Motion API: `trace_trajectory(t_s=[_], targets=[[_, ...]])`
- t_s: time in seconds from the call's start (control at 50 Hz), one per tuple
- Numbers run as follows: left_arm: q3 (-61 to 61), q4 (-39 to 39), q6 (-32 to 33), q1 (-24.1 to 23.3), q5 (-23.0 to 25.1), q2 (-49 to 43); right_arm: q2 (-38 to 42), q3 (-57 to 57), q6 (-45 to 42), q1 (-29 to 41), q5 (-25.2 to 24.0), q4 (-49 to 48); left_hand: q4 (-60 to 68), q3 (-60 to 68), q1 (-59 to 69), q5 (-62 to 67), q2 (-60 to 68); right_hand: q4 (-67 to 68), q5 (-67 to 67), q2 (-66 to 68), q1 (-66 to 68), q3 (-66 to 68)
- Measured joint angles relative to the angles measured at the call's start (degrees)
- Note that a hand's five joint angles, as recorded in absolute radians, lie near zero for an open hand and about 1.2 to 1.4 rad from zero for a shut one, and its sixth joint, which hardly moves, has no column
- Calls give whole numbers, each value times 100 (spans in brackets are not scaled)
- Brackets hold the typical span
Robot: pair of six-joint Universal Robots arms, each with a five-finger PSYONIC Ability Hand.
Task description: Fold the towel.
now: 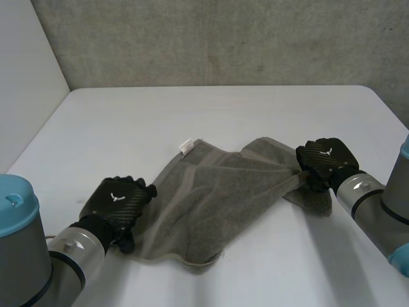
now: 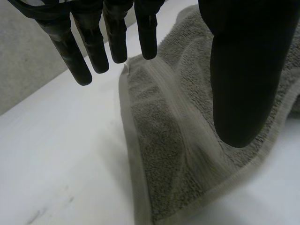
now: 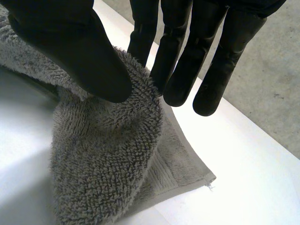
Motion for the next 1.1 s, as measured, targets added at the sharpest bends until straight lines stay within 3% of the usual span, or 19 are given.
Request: trace_trajectory(t_s=[0.5, 0.82, 0.94, 0.96, 1.0, 1.02, 1.1], targets=[[-286, 356, -3, -173, 22, -449, 145, -35, 5, -33, -16, -12, 1, 1, -4, 5, 1, 0, 0, 0, 0, 0], [108, 835, -225, -924, -12, -1318, 186, 51, -16, 9, -35, 1, 200, 194, 127, 200, 193, 0, 3, 0, 0, 0], [291, 1028, -390, -973, -25, -1542, 194, 74, -33, 9, -39, -7, 1526, 1513, 1518, 1490, 1648, 0, 8, 0, 0, 0], [336, 1114, -437, -961, -30, -1575, 196, 79, -38, 9, -40, -10, 2810, 2796, 2875, 2815, 2808, 0, 12, 0, 0, 0], [364, 1190, -473, -945, -37, -1591, 197, 82, -40, 9, -40, -12, 2964, 2951, 2961, 2960, 3012, 0, 12, 0, 0, 0], [386, 1301, -508, -918, -63, -1583, 195, 80, -42, 8, -40, -12, 4169, 4151, 4093, 4123, 4166, 0, 13, 0, 0, 0], [395, 1515, -545, -825, -237, -1412, 160, 40, -42, -4, -32, 4, 4724, 4710, 4492, 4654, 4724, 0, 13, 0, 0, 0]])
